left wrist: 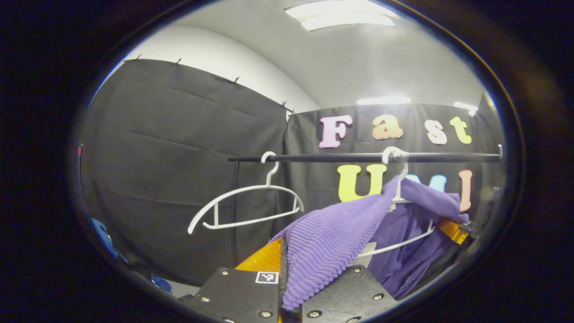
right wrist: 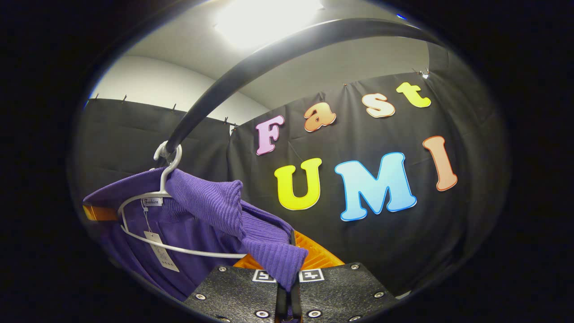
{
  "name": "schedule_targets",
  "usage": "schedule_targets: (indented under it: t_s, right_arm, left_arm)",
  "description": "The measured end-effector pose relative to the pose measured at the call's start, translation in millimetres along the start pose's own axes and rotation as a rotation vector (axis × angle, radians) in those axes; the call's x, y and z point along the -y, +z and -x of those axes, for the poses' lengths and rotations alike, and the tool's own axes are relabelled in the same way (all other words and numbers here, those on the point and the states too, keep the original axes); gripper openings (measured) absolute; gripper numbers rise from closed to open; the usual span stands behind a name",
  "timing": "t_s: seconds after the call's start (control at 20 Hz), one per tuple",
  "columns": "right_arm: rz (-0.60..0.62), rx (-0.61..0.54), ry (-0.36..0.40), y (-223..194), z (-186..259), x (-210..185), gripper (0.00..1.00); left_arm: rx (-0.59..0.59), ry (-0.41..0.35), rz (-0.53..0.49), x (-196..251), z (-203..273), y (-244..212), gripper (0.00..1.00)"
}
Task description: Grasp the clothes on the hanger with both hands and then place them into the laundry hamper below.
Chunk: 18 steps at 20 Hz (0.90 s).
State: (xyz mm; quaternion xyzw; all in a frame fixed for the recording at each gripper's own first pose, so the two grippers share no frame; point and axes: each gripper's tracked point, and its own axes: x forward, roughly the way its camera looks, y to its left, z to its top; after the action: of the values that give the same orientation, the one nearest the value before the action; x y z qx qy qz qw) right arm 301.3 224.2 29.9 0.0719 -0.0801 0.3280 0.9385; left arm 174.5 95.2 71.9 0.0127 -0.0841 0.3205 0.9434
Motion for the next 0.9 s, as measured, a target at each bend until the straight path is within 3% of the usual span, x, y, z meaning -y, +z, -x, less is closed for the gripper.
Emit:
schedule_targets:
  t_s: [0.4,0.75,0.9]
  right_arm:
    - [0.029,-0.014,-0.098,8,10,-16,0.05]
    - [0.051,-0.016,-0.177,12,15,-30,0.05]
    - [0.034,-0.024,-0.221,13,16,-30,0.05]
  left_arm:
    - [-0.026,-0.179,-0.102,-15,-35,14,0.00]
    - [-0.065,-0.351,-0.094,-35,-74,19,0.00]
    - [-0.063,-0.428,-0.146,-38,-90,20,0.00]
